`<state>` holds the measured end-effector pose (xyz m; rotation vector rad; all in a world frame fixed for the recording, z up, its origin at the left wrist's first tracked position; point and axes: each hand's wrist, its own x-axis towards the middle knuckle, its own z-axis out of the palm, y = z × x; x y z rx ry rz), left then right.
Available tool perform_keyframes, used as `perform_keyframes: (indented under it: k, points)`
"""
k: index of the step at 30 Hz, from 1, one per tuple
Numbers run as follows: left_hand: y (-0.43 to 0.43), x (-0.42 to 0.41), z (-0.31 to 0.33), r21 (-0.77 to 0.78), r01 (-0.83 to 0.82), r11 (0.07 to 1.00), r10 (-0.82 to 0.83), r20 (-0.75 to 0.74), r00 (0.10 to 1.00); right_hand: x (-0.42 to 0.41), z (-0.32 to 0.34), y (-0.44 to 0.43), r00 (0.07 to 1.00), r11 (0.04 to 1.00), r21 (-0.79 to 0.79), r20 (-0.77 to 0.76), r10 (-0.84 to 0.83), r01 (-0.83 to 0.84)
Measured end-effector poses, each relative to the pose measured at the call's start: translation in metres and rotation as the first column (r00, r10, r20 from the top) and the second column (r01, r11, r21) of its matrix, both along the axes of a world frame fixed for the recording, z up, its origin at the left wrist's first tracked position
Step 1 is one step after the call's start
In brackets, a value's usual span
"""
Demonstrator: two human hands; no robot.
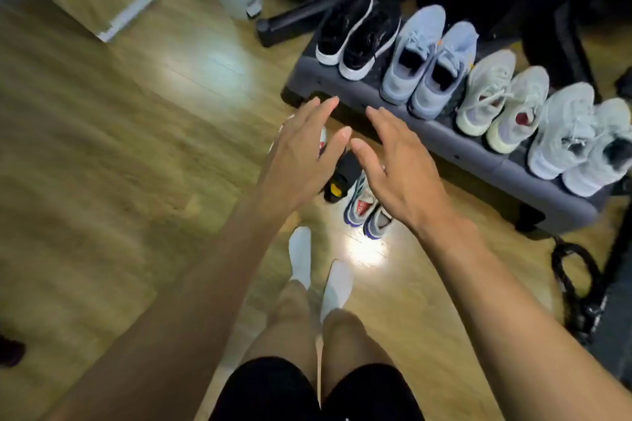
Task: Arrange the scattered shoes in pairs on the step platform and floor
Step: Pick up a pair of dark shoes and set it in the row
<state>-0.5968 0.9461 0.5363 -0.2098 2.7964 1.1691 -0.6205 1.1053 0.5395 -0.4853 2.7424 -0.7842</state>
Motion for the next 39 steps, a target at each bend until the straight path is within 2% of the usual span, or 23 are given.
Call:
perform_keyframes:
  k: [4, 7, 13, 17, 22, 26, 30, 34, 39]
  points:
    - [-0.048, 0.068, 0.113, -0.018, -0.179, 0.984, 0.174, -0.147, 0.974, 0.043, 0.116, -0.05, 0.968, 0.973, -0.055, -0.131, 0.215, -0.223]
    - [-0.088, 0.129, 0.178, 0.0, -0.345, 0.939, 0.333, -0.263, 0.906, 0.08, 0.183, -0.096, 0.899, 0.911, -0.098, -0.237, 0.368, -0.399]
    - [-0.169, 0.27, 0.25, -0.035, -0.621, 0.783, 0.56, -0.395, 0.728, 0.173, 0.253, -0.202, 0.708, 0.73, -0.119, -0.391, 0.588, -0.673]
    - [-0.212, 0.383, 0.261, -0.014, -0.757, 0.654, 0.69, -0.398, 0.604, 0.26, 0.265, -0.271, 0.59, 0.604, -0.097, -0.386, 0.709, -0.791]
    - [-0.258, 0.506, 0.257, -0.002, -0.849, 0.528, 0.784, -0.384, 0.489, 0.372, 0.26, -0.347, 0.477, 0.47, -0.113, -0.355, 0.804, -0.876]
    - [-0.296, 0.576, 0.252, 0.014, -0.908, 0.42, 0.845, -0.37, 0.385, 0.444, 0.254, -0.404, 0.394, 0.362, -0.157, -0.303, 0.868, -0.919]
    - [-0.347, 0.62, 0.242, 0.0, -0.935, 0.355, 0.879, -0.342, 0.333, 0.492, 0.246, -0.465, 0.319, 0.276, -0.191, -0.254, 0.913, -0.942]
    - [-0.412, 0.647, 0.221, 0.0, -0.955, 0.296, 0.91, -0.304, 0.282, 0.512, 0.223, -0.535, 0.282, 0.246, -0.175, -0.225, 0.933, -0.953]
    - [-0.503, 0.664, 0.195, 0.0, -0.97, 0.241, 0.947, -0.217, 0.236, 0.523, 0.183, -0.64, 0.289, 0.256, -0.202, -0.156, 0.945, -0.945]
